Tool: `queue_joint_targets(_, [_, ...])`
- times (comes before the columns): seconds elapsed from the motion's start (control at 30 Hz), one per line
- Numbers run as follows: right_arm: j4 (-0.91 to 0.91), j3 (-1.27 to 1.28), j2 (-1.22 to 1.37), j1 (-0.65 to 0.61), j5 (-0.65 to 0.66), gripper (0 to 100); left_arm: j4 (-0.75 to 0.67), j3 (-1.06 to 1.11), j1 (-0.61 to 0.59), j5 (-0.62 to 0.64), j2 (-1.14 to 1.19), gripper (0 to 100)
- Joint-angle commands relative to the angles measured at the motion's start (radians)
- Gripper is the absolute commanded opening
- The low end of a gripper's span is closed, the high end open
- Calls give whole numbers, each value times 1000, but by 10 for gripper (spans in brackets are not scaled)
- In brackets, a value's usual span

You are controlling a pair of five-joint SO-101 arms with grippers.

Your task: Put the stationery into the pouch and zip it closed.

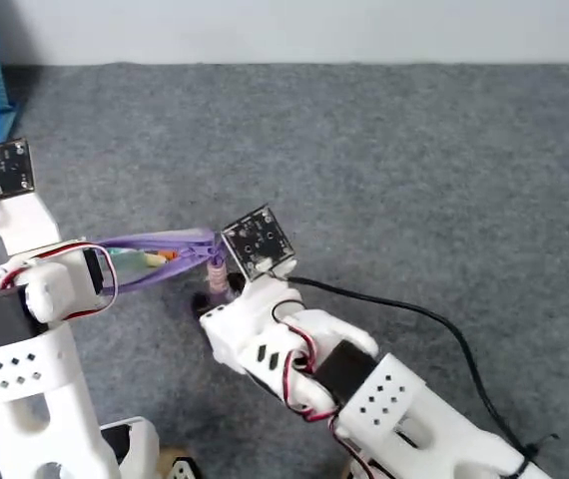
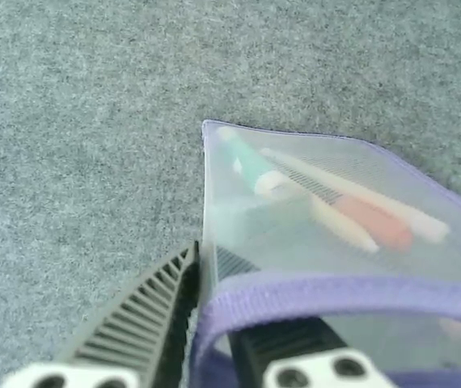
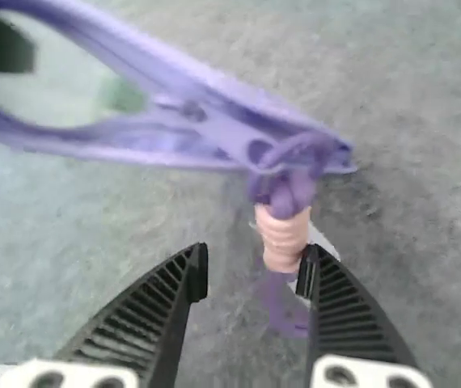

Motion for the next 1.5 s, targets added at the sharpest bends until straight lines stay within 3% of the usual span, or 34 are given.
queue_joint_targets(0.0, [-4, -60, -54, -7, -5, 189, -29, -5, -2, -9, 3, 11])
queue_joint_targets(0.4, [-136, -60, 67, 94, -3, 185, -29, -5, -2, -9, 3, 11])
queue_joint_targets(0.57, [-159, -60, 87, 131, -3, 24, -28, -5, -2, -9, 3, 11])
queue_joint_targets(1.0, [62, -60, -61, 148, 69, 8, -66, -5, 3, -11, -2, 12])
queue_joint_targets(1.17, [220, -60, -203, 148, 87, 7, -196, -10, 130, -28, -2, 29])
queue_joint_targets(1.37, [363, -60, -302, 148, 89, 7, -304, -12, 344, -68, 3, 235])
queue_joint_targets(1.47, [410, -60, -331, 148, 89, 7, -399, -7, 443, -68, 3, 254])
